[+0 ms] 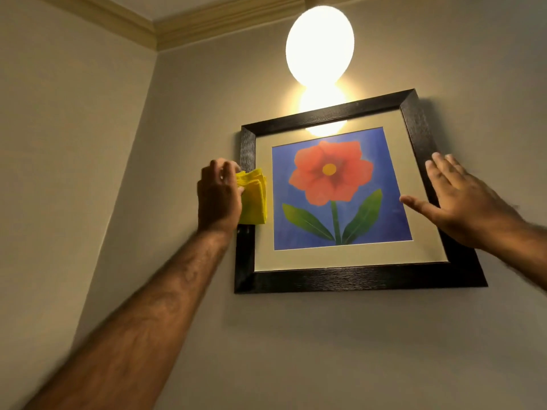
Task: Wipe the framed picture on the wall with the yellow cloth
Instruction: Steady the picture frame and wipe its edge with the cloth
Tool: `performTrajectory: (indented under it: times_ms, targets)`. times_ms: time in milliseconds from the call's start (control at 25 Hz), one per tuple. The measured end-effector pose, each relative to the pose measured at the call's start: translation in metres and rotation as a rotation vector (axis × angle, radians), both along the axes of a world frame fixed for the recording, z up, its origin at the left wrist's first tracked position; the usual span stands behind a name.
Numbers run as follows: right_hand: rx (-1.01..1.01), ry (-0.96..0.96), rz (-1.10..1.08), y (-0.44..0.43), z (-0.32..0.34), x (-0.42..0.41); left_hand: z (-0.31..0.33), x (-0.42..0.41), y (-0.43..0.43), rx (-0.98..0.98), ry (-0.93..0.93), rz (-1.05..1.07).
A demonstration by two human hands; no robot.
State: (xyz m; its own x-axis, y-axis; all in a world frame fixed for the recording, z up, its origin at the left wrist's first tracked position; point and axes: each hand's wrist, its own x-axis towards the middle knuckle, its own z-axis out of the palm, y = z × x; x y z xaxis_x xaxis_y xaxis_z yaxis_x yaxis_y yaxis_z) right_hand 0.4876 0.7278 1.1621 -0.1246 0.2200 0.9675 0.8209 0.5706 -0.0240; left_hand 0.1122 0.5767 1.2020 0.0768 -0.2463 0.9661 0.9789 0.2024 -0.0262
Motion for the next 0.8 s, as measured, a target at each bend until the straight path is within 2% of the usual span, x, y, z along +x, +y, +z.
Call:
performTrajectory:
  times_ms: [80, 120, 320, 600, 680, 800]
  targets:
    - [0.027, 0.029, 0.015, 0.014, -0.011, -0.011, -0.011, -0.001, 0.010, -0.086, 0.226, 0.074]
    - [0.046, 0.057, 0.022, 0.020, -0.015, -0.016, -0.017, -0.003, 0.015, -0.133, 0.247, 0.062]
    - [0.155, 0.151, 0.002, 0.045, -0.023, -0.031, -0.072, -0.014, 0.033, -0.303, 0.138, -0.048]
    - [0.248, 0.172, -0.021, 0.066, -0.019, -0.031, -0.186, -0.010, 0.042, -0.283, 0.012, 0.039]
    - [0.246, 0.172, -0.012, 0.066, -0.019, -0.032, -0.183, -0.007, 0.041, -0.294, -0.026, 0.055]
    - [0.238, 0.167, 0.001, 0.061, -0.020, -0.032, -0.122, -0.001, 0.038, -0.313, -0.041, 0.031]
